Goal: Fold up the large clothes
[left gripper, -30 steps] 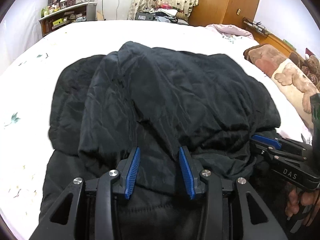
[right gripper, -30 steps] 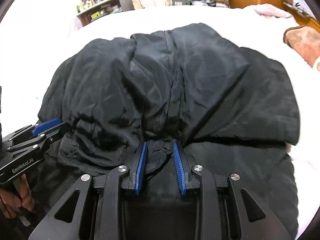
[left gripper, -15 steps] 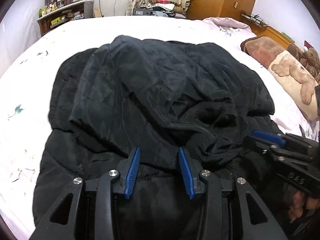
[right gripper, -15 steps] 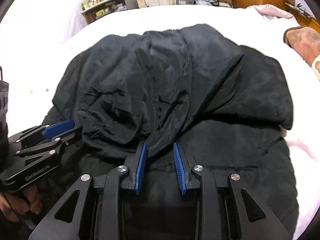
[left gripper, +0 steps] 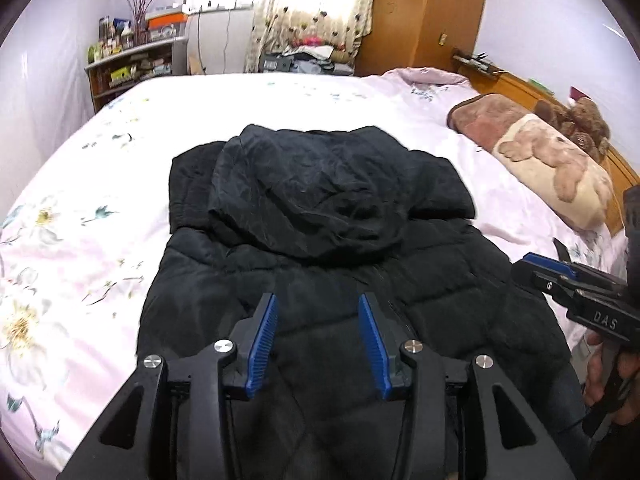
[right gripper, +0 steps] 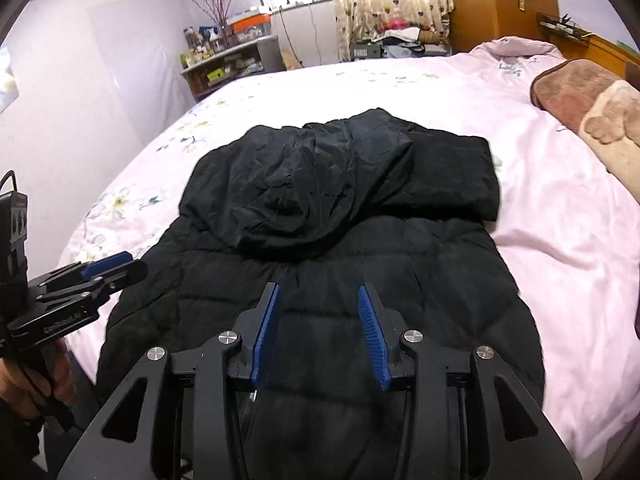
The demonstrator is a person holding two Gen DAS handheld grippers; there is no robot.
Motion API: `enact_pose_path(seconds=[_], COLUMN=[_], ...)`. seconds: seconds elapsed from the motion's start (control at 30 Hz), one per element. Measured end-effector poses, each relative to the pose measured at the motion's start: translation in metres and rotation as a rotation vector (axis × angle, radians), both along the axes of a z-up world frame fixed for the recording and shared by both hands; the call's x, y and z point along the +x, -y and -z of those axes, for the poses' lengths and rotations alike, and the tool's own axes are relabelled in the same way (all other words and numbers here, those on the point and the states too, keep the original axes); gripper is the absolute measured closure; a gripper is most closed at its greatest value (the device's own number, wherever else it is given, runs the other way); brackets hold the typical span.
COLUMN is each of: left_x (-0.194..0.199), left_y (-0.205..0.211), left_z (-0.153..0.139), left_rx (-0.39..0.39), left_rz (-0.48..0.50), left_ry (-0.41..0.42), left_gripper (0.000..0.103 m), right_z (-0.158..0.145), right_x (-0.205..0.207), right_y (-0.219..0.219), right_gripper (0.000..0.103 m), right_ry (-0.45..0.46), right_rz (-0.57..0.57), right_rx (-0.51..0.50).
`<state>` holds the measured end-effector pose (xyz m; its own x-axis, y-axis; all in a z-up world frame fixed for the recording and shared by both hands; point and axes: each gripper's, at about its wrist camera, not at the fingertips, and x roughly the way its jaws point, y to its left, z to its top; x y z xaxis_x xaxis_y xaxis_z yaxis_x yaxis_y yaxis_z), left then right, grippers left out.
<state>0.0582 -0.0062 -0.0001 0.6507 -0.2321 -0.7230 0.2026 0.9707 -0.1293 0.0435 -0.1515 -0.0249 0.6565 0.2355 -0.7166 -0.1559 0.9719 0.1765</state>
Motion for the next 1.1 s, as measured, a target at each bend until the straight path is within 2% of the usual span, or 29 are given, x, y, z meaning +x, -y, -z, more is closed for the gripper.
enact_pose_path(seconds=[0.23, 0.47, 0.63, 1.1], left_x=[-0.045, -0.068, -0.071, -0.055], left_y=[-0.01, -0.033, -0.049, -0.081], left_z=[-0.007, -0.001, 0.004, 0.029], left_rx=[0.007, 0.003, -0.004, 0.002], left_rz=[-0.007, -0.062, -0.109, -0.19], left_ry=[0.023, 0.009, 0.003, -0.029], left_gripper=[0.055, 0.054, 0.051, 0.045], right_z=[-0.007, -0.002, -0.002, 0.013], right_x=[-0.045, -0.064, -0.069, -0.059], right_y=[0.009, 0.017, 0.024, 0.068], right_gripper=[0.061, 0.06, 0.054, 0.053], right_ry=[0.029, 0.015, 0.015, -0.024], right_rz=[0.015, 0.042, 0.062, 0.172], right_rx=[-0.003, -0.01, -0.007, -0.013])
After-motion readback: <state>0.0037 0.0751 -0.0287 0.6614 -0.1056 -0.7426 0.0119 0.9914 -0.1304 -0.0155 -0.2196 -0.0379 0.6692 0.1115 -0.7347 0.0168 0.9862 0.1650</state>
